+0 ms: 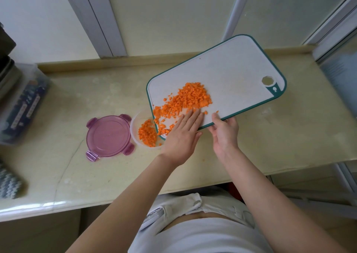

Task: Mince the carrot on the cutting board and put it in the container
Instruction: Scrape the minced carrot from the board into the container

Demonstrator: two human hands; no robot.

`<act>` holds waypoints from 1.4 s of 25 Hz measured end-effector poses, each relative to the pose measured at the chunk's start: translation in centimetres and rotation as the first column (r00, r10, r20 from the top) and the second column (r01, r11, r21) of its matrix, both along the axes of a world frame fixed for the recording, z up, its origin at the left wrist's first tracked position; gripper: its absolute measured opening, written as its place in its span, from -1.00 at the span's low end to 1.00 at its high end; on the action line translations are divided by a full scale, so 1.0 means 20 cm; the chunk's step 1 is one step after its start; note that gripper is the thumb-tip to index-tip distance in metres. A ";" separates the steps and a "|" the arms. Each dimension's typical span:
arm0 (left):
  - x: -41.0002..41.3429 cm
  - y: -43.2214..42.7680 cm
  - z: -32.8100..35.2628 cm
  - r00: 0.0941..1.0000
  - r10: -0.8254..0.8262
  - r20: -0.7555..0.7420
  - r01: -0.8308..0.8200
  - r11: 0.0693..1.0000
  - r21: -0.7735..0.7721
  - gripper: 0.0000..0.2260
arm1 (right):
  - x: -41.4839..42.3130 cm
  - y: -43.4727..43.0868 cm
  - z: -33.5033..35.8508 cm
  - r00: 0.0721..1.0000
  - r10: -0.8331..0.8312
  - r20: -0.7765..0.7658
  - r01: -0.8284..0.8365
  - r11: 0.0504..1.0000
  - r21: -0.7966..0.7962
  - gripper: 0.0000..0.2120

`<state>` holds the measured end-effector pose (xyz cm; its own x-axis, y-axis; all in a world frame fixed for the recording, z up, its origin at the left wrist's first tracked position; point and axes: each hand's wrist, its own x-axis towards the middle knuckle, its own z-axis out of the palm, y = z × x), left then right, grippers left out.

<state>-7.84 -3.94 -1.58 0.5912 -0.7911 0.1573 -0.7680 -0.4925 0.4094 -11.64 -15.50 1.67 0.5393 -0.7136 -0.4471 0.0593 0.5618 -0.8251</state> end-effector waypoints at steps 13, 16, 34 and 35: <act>0.07 0.33 -0.13 0.927 0.322 0.191 -0.361 0.904 0.228 -0.50 | 0.00 -0.03 0.03 0.996 0.048 -0.075 -0.052 0.998 -0.045 -0.81; 0.08 0.32 -0.10 0.897 0.411 0.165 -0.442 0.851 0.283 -0.53 | 0.00 -0.04 0.04 0.995 0.052 -0.084 -0.058 0.996 -0.069 -0.81; 0.10 -0.09 0.09 0.999 0.046 0.024 -0.047 0.998 0.036 -0.48 | -0.05 -0.03 0.04 1.000 0.013 -0.014 -0.014 0.999 -0.049 -0.80; 0.09 -0.05 0.06 0.998 0.057 0.020 -0.057 0.997 0.045 -0.48 | -0.05 -0.03 0.04 1.000 0.013 -0.022 -0.014 0.999 -0.046 -0.81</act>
